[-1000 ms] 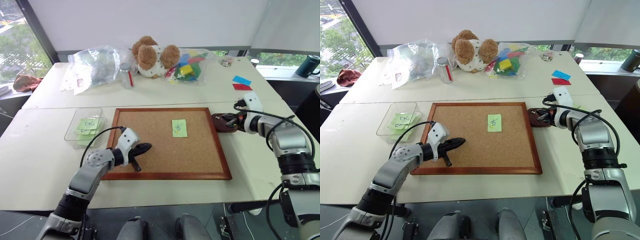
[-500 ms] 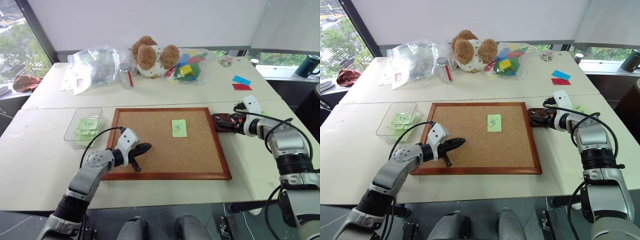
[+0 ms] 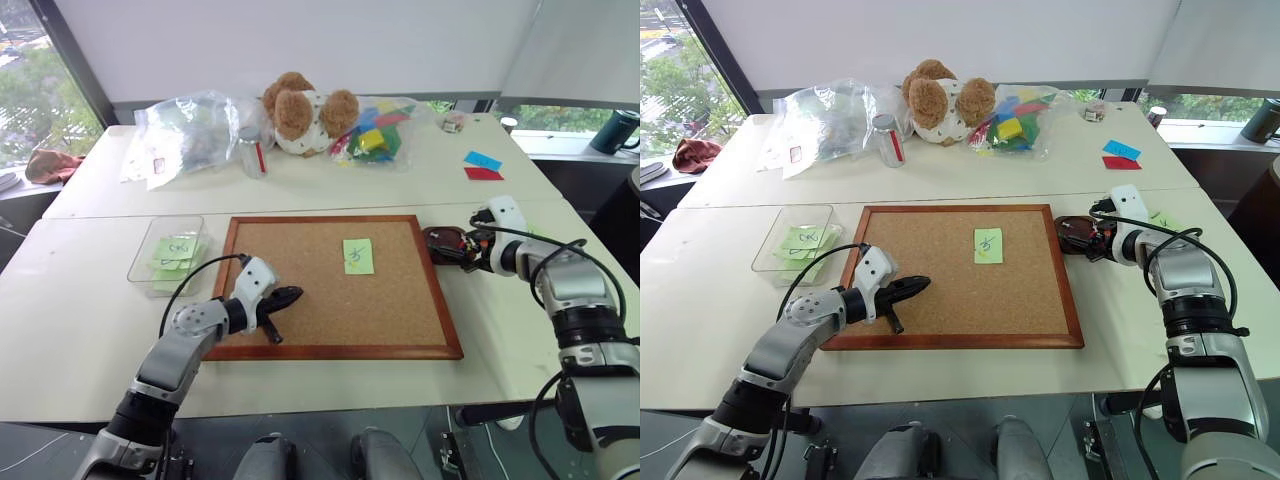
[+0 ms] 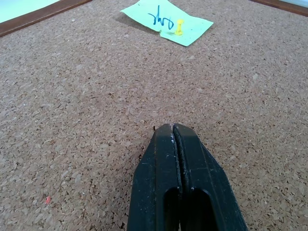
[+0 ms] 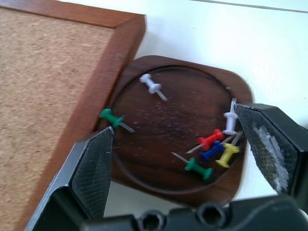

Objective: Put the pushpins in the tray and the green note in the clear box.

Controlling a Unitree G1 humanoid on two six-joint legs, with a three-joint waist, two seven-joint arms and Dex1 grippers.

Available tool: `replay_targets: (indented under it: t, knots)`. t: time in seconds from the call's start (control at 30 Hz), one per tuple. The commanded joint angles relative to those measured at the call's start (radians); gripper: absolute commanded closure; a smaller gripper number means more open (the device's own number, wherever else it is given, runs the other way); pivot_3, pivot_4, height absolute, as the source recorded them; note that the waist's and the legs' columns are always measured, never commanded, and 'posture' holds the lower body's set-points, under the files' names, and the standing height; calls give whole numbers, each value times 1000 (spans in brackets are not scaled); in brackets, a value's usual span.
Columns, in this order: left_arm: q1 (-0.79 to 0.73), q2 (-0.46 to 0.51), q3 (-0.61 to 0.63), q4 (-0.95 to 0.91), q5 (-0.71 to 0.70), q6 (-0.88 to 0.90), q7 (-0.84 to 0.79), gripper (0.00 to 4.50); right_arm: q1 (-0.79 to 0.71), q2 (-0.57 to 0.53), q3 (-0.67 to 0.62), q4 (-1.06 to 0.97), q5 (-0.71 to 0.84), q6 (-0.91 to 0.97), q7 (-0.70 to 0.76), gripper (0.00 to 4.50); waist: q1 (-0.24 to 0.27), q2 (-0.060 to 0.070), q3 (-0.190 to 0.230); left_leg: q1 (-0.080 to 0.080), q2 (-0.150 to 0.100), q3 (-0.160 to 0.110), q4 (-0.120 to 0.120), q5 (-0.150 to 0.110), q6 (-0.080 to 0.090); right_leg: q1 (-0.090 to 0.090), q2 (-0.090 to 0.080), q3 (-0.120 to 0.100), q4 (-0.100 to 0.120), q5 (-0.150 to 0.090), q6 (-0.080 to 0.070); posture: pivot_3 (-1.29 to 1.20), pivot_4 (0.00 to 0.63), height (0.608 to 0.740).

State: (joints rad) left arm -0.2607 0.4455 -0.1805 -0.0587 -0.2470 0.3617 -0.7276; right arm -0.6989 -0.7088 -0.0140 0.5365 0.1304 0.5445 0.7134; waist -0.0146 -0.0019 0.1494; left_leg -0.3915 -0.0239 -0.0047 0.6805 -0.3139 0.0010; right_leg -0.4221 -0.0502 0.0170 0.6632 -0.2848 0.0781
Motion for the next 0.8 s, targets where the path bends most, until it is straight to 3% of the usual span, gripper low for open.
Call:
replay_targets:
  t: [0.03,0.27,0.47,0.8]
  knots:
    - [37,14,-21,45,32,24,-9,4500,-39,-20,-26,-40,5,-9,13,109,0,0,0,0,0,0,0,0,0,0,0,0,0,0,0,0,150,740]
    - [34,17,-18,45,32,26,-10,4500,-30,-7,-8,-266,48,83,65,109,0,0,0,0,0,0,0,0,0,0,0,0,0,0,0,0,150,740]
    - [28,16,-12,40,25,33,-13,4500,21,66,70,-511,90,158,95,109,0,0,0,0,0,0,0,0,0,0,0,0,0,0,0,0,150,740]
    - [30,23,-8,20,24,45,-13,4500,57,189,183,-523,64,135,72,109,1,0,0,0,0,0,0,0,0,0,0,0,0,0,0,0,150,740]
